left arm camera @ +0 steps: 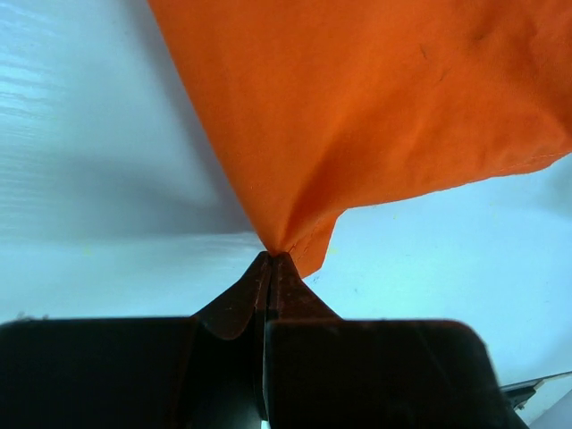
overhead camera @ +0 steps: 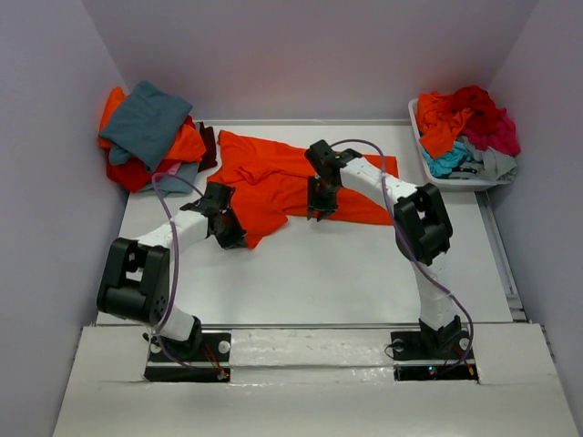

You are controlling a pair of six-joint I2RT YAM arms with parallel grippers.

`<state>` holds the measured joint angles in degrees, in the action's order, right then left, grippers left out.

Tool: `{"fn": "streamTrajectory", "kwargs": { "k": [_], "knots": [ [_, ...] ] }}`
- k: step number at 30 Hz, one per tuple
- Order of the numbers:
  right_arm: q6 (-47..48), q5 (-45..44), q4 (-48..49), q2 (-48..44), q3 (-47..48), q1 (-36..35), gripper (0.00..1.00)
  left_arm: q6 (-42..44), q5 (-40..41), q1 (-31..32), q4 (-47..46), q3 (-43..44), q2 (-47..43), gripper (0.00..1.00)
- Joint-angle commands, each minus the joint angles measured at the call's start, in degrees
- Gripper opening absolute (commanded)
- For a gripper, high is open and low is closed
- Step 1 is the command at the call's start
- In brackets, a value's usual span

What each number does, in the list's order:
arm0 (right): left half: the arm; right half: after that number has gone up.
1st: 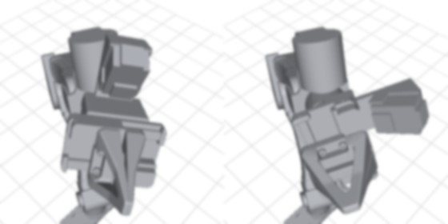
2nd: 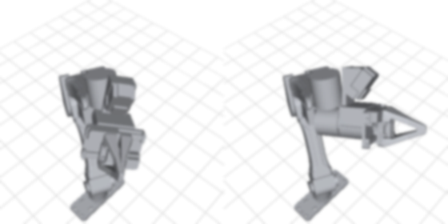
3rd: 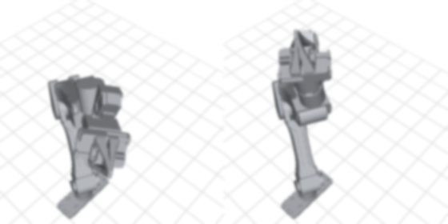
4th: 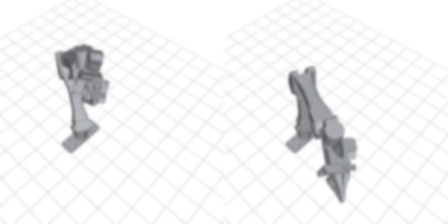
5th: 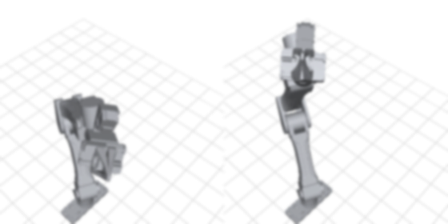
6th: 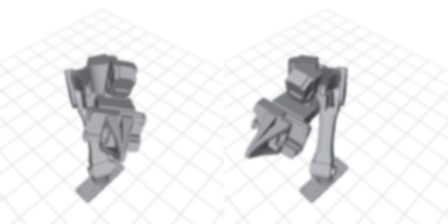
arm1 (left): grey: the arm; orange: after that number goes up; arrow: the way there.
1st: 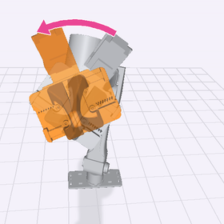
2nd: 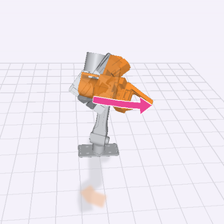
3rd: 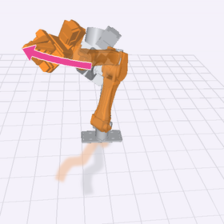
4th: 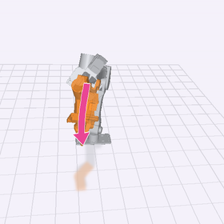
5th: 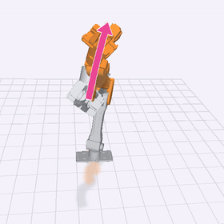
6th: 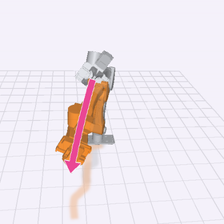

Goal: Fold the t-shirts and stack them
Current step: Grap the side of the flattened tshirt closest away from the robot with both arms

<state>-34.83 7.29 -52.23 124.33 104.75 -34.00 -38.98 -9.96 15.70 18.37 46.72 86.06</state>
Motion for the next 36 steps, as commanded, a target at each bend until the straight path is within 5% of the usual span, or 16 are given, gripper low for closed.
{"fn": "streamTrajectory", "kwargs": {
  "k": [1, 36],
  "knots": [
    [-3.05, -5.53, -1.39, -5.06, -4.28, 2.36, 0.39, 0.92, 1.26, -0.32, 2.9, 0.92, -3.18, 0.06],
    [-8.06, -18.63, 1.07, -21.59, -28.72, 20.28, 0.4, 6.28, 0.73, -8.67, 7.64, 1.71, -9.77, 0.06]
  ]
}}
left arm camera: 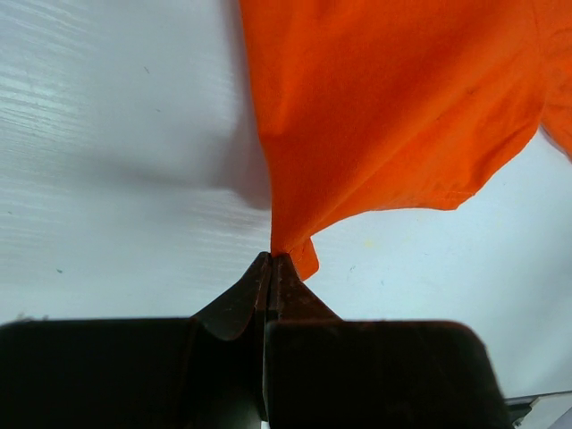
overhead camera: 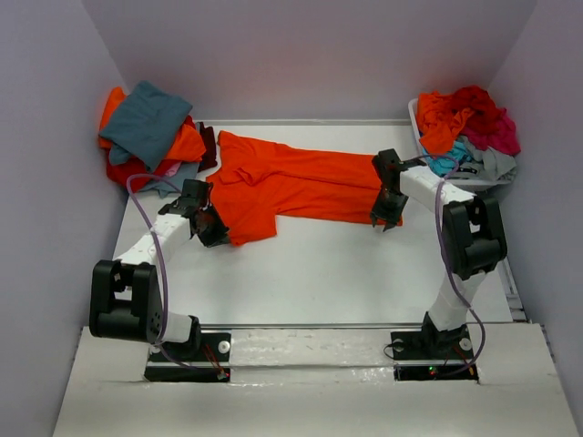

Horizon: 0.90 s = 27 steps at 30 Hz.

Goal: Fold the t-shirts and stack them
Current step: Grap the side of the flattened tshirt closest away from the robot with both arms

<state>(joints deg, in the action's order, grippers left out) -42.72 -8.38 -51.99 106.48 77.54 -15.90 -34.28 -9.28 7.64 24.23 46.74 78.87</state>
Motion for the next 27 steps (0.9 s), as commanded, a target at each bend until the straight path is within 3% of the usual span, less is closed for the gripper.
{"fn": "streamTrajectory", "kwargs": {
  "k": [1, 27],
  "knots": [
    [0.09, -2.87, 1.18, -4.34, -1.95, 2.71, 0.4, 1.59, -0.04, -1.13, 1.96, 1.69, -2.58, 0.06],
    [3.52, -4.27, 2.85, 2.42, 2.71, 11.5, 0.41, 3.08, -1.18, -2.19, 2.4, 3.09, -1.53, 0.06]
  ]
}}
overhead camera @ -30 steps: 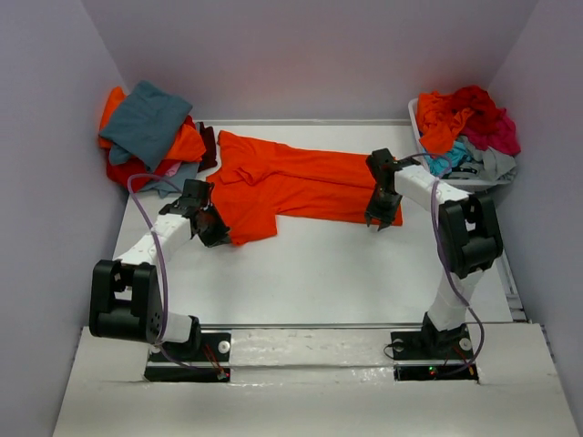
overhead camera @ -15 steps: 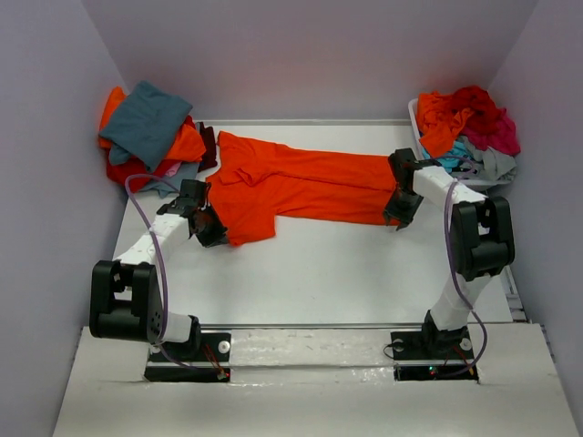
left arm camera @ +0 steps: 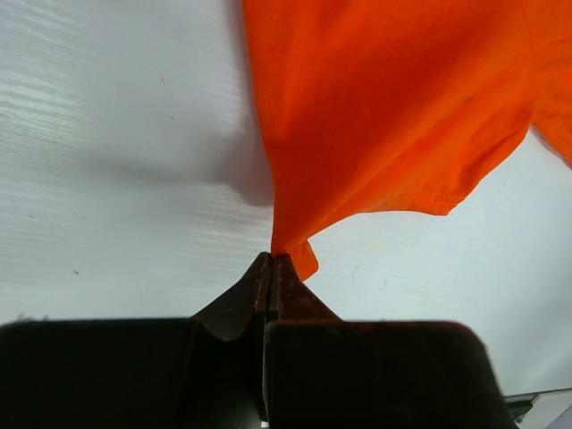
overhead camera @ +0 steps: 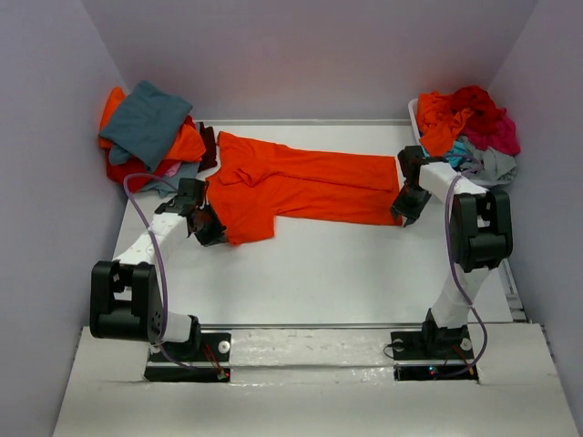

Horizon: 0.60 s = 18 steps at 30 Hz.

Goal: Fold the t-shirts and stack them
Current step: Grap the side of the flattened tshirt closest away from the robot with both arms

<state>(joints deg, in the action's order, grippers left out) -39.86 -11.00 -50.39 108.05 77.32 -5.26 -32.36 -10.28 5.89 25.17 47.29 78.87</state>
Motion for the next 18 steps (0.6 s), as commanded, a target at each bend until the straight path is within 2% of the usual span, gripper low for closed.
{"fn": "streamTrajectory", "kwargs": {
  "k": [1, 18],
  "knots": [
    [0.74, -1.65, 1.26, 1.02, 3.01, 0.86, 0.41, 1.25, -0.26, -0.44, 1.38, 2.63, -1.35, 0.06],
    [1.45, 0.55, 3.1, 2.96, 1.08, 1.39, 0.41, 1.77, -0.18, -0.44, 1.55, 4.39, 0.67, 0.06]
  ]
}}
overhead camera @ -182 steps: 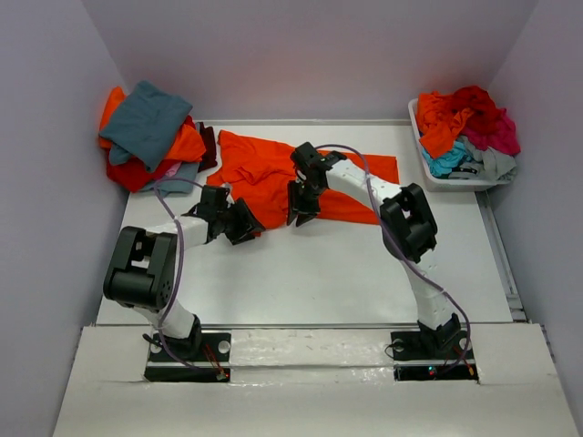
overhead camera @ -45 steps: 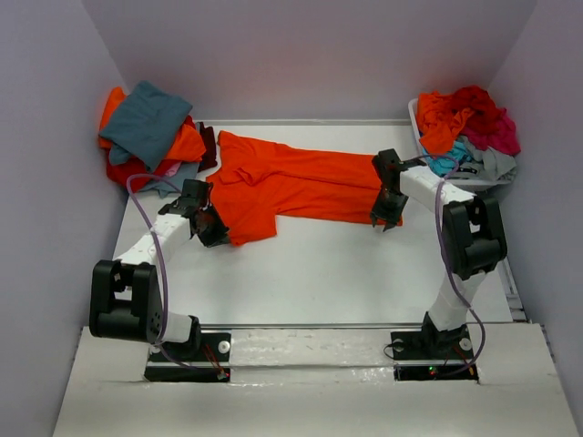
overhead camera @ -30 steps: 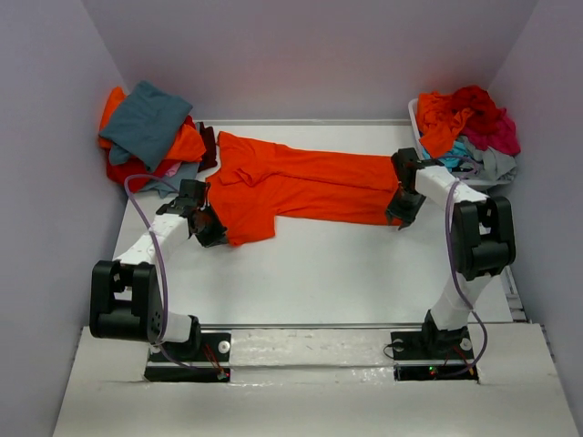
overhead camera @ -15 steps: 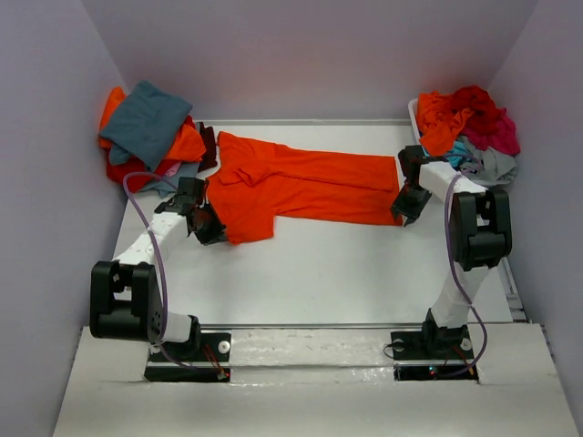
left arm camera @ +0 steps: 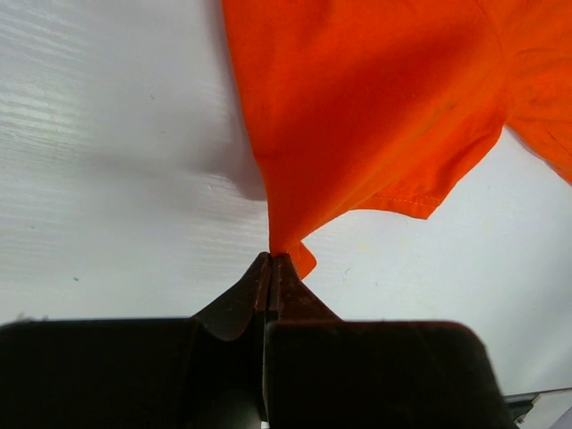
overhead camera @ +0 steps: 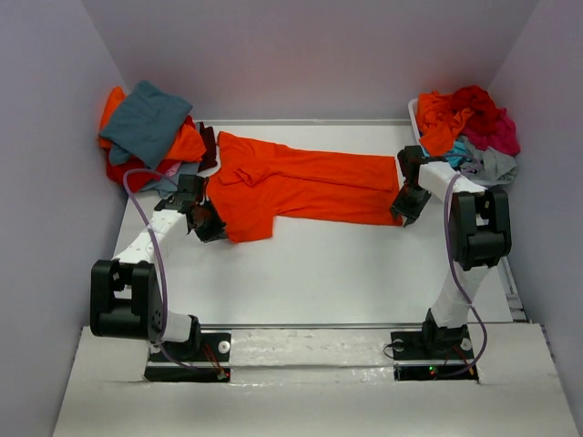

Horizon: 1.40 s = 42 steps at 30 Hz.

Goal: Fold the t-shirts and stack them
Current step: Grap the side of the flattened tshirt closest away from the robot with both arms

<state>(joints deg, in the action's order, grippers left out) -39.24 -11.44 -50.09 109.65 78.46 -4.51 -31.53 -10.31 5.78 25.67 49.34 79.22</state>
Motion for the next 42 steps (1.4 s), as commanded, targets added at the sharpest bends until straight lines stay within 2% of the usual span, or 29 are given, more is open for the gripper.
{"fn": "streamTrajectory", "kwargs": {
  "k": [1, 20, 25, 30, 35, 42],
  "knots": [
    [0.84, 0.98, 2.97, 1.27, -0.58, 0.65, 0.42, 0.94, -0.15, -0.33, 1.05, 2.42, 0.41, 0.06],
    [1.01, 2.03, 6.23, 3.29, -3.84, 0.65, 0.4, 1.56, -0.42, -0.86, 1.49, 2.95, 0.5, 0.06],
    [1.1, 2.56, 7.02, 3.47, -4.54, 0.65, 0.33, 1.38, -0.33, -0.86, 1.58, 2.78, 0.15, 0.06],
    [1.36, 3.0, 7.46, 3.38, -5.07, 0.65, 0.17, 1.47, -0.24, -0.86, 1.75, 2.43, -0.47, 0.06],
    [1.45, 3.62, 7.55, 3.12, -5.33, 0.65, 0.07, 1.65, 0.37, -0.86, 2.01, 1.9, -1.35, 0.06],
    [1.63, 4.15, 7.02, 1.54, -5.59, 0.65, 0.07, 1.65, 0.64, -0.86, 2.37, 1.37, -3.02, 0.06]
  ]
}}
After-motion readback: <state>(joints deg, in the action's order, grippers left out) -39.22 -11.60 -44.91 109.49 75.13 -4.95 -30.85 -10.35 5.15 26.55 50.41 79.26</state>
